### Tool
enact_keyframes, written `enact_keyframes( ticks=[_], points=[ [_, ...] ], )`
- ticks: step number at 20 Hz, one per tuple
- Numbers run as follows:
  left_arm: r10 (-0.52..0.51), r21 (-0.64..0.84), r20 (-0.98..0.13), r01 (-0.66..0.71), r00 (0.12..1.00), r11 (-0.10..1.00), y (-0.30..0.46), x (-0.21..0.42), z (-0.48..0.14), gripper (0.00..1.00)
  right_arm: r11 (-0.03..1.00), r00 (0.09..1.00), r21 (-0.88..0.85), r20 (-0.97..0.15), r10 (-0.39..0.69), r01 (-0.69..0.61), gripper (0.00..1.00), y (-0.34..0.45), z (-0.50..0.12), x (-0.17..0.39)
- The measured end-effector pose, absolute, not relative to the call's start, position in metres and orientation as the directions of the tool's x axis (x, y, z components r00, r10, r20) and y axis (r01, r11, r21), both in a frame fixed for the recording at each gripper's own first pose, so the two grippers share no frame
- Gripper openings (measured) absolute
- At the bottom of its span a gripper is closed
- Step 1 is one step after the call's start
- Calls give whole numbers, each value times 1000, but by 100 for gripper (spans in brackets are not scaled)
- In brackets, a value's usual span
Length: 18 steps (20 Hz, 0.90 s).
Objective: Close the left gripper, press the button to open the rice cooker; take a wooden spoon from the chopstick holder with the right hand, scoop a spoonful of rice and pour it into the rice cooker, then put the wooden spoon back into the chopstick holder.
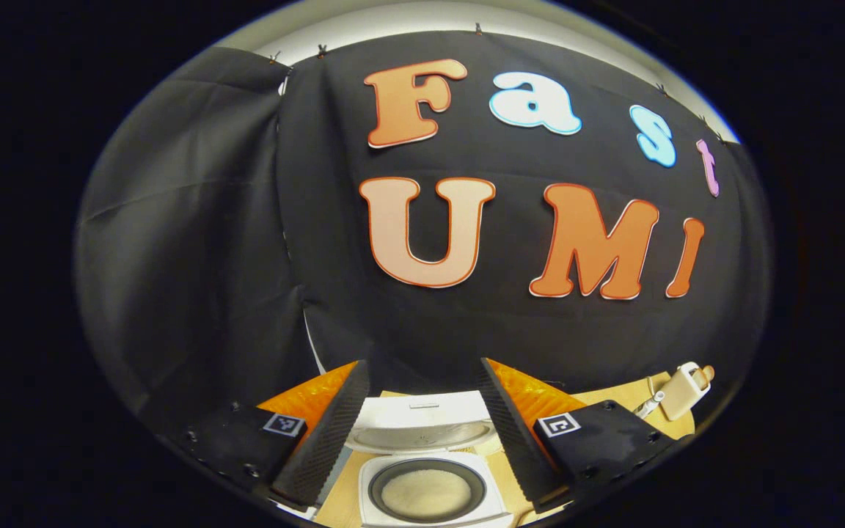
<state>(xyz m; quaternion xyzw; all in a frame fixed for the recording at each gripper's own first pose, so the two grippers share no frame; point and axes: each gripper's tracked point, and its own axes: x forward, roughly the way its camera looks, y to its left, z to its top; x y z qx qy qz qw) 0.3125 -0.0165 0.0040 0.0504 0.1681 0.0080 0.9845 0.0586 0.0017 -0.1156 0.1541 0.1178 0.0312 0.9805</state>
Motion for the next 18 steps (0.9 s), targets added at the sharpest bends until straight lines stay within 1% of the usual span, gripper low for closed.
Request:
enact_keyframes(
  ticks=[2, 4, 9, 11, 14, 16, 18],
  points=[
    [38, 121, -368, 8, 929, 993, -17, 328, -13, 99, 951, 969, 310, -226, 95, -21, 94, 1, -118, 58],
    [30, 99, -398, 10, 917, 995, -19, 340, -28, 100, 949, 968, 314, -236, 91, -13, 94, 0, -123, 59],
    [51, 65, -473, -23, 880, 998, -3, 356, -69, 100, 949, 961, 315, -260, 95, -8, 94, 3, -135, 62],
    [59, 61, -479, -34, 876, 998, 4, 360, -74, 99, 948, 959, 319, -264, 103, -14, 94, 6, -135, 64],
    [8, 30, -519, 9, 855, 1000, -7, 345, -82, 100, 944, 956, 328, -268, 119, -26, 94, 12, -137, 66],
    [6, 25, -534, 8, 846, 1000, -7, 332, -90, 100, 940, 952, 340, -273, 137, -37, 94, 17, -141, 64],
    [6, 22, -521, 6, 853, 1000, -9, 312, -93, 100, 936, 950, 350, -275, 150, -46, 95, 19, -141, 62]
  ],
)
